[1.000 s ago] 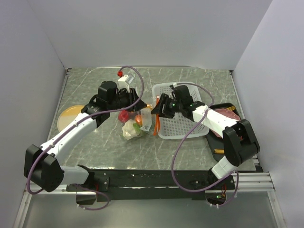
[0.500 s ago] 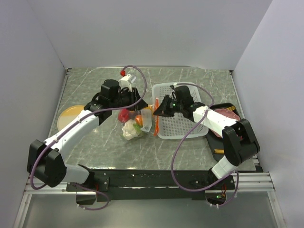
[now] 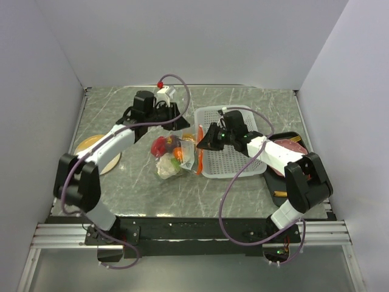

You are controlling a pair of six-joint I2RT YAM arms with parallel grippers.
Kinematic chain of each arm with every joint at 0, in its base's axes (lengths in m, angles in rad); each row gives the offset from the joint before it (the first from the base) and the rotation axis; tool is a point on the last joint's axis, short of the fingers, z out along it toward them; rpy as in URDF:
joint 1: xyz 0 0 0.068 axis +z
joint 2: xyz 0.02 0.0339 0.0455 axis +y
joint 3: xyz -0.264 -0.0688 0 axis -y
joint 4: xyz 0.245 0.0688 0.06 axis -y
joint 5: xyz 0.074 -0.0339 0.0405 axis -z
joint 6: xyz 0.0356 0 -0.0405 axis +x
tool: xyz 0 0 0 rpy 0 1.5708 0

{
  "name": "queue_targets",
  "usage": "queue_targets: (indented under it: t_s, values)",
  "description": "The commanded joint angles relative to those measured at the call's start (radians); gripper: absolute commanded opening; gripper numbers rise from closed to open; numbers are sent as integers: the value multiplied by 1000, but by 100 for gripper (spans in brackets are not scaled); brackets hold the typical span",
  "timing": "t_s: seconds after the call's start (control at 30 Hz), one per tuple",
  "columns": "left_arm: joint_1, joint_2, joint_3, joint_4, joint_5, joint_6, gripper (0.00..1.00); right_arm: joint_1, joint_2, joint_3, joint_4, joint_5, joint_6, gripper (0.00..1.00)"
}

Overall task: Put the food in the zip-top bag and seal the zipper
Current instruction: Zip the zipper food storage bag at the center of the board.

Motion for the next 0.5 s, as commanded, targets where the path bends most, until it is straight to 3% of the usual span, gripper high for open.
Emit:
queue_targets:
  t_s: [0.0,0.13,0.4,0.47]
  values:
    - [19,105,126,39,163,77,38,-7,-53,24,-43,51,-32,39]
    - [49,199,168,80,235,88,47,-7,-102,33,-91,118,-61,51]
    - [121,372,300,16,396,123,59,-21,-172,71,-172,174,-97,52]
    - [128,404,326,4,483,148,66,-29,-182,88,-194,183,-103,52]
